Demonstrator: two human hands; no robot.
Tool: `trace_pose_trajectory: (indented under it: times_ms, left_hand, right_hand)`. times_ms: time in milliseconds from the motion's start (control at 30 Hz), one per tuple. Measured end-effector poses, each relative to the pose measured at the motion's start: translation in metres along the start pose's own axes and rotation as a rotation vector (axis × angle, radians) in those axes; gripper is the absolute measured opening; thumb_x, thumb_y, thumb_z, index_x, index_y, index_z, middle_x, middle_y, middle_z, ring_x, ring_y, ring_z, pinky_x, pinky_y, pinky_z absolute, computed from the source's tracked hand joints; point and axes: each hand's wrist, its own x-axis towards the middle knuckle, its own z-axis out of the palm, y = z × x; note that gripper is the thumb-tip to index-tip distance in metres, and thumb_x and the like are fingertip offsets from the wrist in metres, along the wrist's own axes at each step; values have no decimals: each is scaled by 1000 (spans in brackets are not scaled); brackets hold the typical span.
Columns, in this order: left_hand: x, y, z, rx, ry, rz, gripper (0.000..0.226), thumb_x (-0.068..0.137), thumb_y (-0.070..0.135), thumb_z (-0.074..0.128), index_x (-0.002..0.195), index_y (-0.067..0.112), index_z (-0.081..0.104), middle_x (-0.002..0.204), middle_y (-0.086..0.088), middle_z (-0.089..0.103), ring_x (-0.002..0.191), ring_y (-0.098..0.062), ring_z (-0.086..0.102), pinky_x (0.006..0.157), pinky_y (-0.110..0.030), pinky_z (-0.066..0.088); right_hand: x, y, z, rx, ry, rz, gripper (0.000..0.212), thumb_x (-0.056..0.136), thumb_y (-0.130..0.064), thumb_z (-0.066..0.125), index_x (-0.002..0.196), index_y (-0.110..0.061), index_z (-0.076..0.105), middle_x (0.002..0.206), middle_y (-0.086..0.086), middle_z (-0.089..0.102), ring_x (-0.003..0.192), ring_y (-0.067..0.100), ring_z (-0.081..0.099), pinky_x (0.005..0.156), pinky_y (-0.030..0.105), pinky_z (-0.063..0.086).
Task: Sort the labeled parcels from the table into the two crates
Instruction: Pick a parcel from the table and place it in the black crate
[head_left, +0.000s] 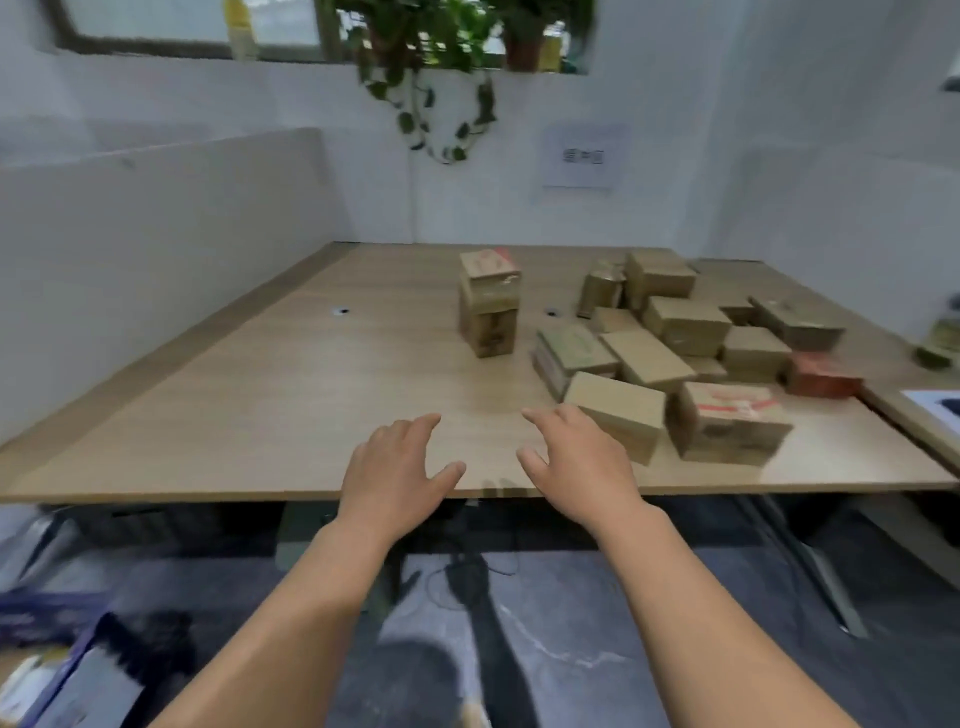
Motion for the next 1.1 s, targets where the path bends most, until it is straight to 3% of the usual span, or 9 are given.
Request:
trace_pose_trajectory:
  times_ms: [500,833,1100]
  left_hand:
    - [169,152,98,-71,-109,272,65,89,56,50,146,30,31,143,4,46,129,-19,41,101,-35,35]
    - [311,241,156,-136,-202,308,67,91,54,49,148,28,26,148,6,37,136,-17,33,111,-36,28]
    - [375,280,191,-137,-211,350,66,90,54,49,148,27,28,145,5,41,132,-15,36,107,-33,32]
  right_hand:
    - [82,190,-39,-74,67,257,49,97,-37,48,143,-25,39,136,1,46,124,21,45,94,36,42]
    - [185,305,-66,-114,48,368,50,98,-38,46,146,-29,35,139,-2,44,125,18,44,94,34,42]
    - [230,367,-63,-82,31,404,50,98,-36,44,147,-28,35,139,-3,44,126,16,43,94,32,40]
